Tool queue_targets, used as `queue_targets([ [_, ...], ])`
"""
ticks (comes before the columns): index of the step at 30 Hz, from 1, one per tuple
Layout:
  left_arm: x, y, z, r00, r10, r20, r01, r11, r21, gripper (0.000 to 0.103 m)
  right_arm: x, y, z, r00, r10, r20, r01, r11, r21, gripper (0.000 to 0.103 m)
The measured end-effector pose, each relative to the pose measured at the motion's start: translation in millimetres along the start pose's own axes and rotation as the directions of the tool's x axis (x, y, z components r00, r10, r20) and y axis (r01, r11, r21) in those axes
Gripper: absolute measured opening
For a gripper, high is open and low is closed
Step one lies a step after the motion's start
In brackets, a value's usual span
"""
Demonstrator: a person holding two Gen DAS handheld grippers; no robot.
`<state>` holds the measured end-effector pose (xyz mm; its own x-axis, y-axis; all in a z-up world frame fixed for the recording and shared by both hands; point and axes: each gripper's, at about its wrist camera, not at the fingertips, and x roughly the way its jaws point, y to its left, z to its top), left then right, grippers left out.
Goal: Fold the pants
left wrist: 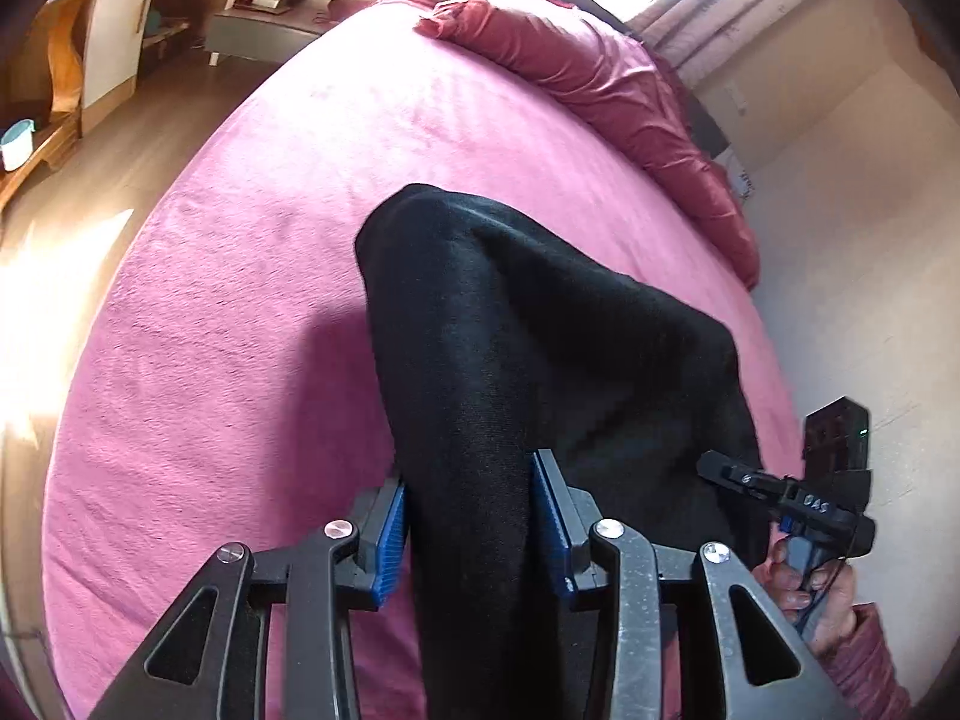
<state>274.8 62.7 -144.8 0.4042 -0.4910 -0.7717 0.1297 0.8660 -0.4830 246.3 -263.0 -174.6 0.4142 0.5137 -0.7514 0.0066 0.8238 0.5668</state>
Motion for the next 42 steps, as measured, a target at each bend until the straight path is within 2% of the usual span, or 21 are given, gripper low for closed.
queue_targets([
  [4,7.6,-6.0,-15.3,0.998,0.055,0.033,-0.056,0.997,0.045,0.051,3.2,-3.6,-5.0,1.0,-0.001,0.016,0.001,1.0,0.012,0.059],
  [7,1.5,-13.0,-20.1,0.992,0.111,0.066,-0.113,0.993,0.033,0.052,-4.8,4.0,-8.0,0.998,-0.058,0.025,0.058,0.998,-0.019,0.064],
  [10,-12.2,-23.2,-24.3,0.975,0.182,0.129,-0.19,0.98,0.053,0.052,-20.7,19.4,-12.2,0.986,-0.145,0.078,0.15,0.987,-0.061,0.064],
  [13,-27.9,-35.5,-34.9,0.957,0.223,0.186,-0.238,0.969,0.062,0.056,-41.9,33.8,-16.2,0.967,-0.209,0.149,0.224,0.97,-0.092,0.065],
  [17,-48.2,-44.8,-50.7,0.932,0.267,0.247,-0.289,0.956,0.056,0.056,-63.1,54.9,-29.4,0.943,-0.252,0.218,0.281,0.953,-0.115,0.068],
  [24,-84.0,-55.1,-74.4,0.897,0.308,0.317,-0.343,0.938,0.058,0.056,-81.7,79.8,-63.3,0.926,-0.269,0.266,0.314,0.939,-0.143,0.069],
  [29,-100.4,-66.0,-94.6,0.885,0.315,0.343,-0.359,0.931,0.071,0.056,-85.8,99.8,-95.7,0.908,-0.3,0.292,0.353,0.924,-0.149,0.07],
  [32,-108.4,-70.6,-105.9,0.877,0.328,0.351,-0.374,0.925,0.068,0.056,-86.2,109.4,-108.4,0.89,-0.329,0.315,0.387,0.911,-0.143,0.071],
  [37,-120.3,-78.0,-126.0,0.854,0.359,0.377,-0.414,0.908,0.072,0.056,-93.7,126.4,-130.9,0.857,-0.366,0.363,0.438,0.888,-0.139,0.072],
  [42,-129.8,-83.6,-145.1,0.841,0.367,0.397,-0.426,0.902,0.068,0.056,-104.6,142.9,-154.3,0.823,-0.387,0.416,0.48,0.865,-0.146,0.075],
])
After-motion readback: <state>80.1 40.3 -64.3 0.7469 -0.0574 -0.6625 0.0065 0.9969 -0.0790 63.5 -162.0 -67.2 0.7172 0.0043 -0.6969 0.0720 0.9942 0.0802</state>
